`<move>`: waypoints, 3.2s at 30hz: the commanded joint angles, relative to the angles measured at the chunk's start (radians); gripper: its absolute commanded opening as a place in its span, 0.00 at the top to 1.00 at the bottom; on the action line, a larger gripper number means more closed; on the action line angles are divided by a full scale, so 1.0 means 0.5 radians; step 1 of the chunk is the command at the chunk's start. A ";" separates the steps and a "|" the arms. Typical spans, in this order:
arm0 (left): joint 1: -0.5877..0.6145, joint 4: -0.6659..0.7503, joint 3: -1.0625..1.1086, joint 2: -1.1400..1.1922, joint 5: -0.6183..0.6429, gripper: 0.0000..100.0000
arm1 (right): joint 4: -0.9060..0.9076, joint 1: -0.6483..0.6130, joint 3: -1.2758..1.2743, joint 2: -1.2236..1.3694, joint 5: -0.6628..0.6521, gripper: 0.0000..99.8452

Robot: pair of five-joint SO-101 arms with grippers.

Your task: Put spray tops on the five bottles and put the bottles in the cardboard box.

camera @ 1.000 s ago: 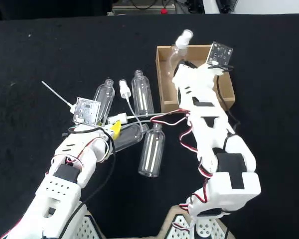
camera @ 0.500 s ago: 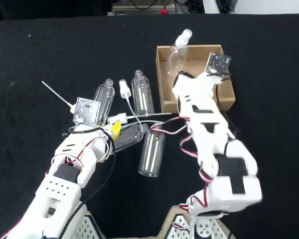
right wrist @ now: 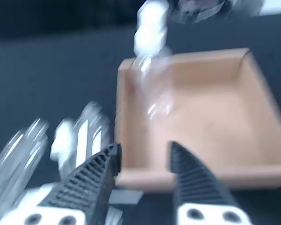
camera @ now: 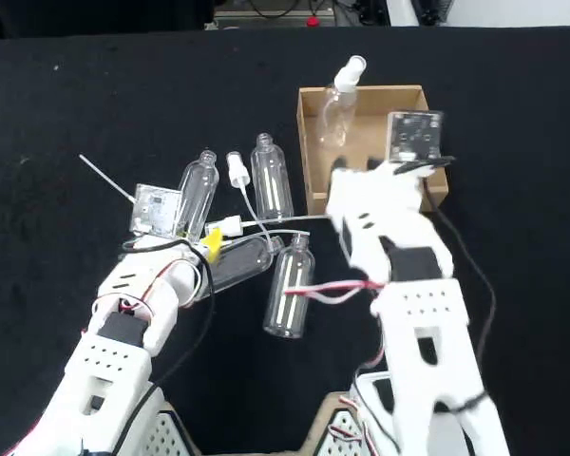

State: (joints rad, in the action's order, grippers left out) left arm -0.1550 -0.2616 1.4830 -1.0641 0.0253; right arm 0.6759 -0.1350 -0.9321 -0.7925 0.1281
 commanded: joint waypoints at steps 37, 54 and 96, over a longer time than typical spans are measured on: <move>0.091 0.046 -0.038 -0.037 -0.006 0.82 | 0.853 -0.147 0.204 0.741 -0.341 0.96; 0.087 0.046 -0.035 -0.037 -0.006 0.82 | 1.013 1.255 0.275 0.689 -2.636 0.98; 0.087 0.046 -0.035 -0.034 -0.009 0.82 | 0.856 1.415 0.634 1.386 -2.305 0.66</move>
State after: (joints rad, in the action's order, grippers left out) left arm -0.1181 -0.2616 1.4830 -1.0641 0.0253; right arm 1.2236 0.5539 -0.5715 -0.1189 -1.0380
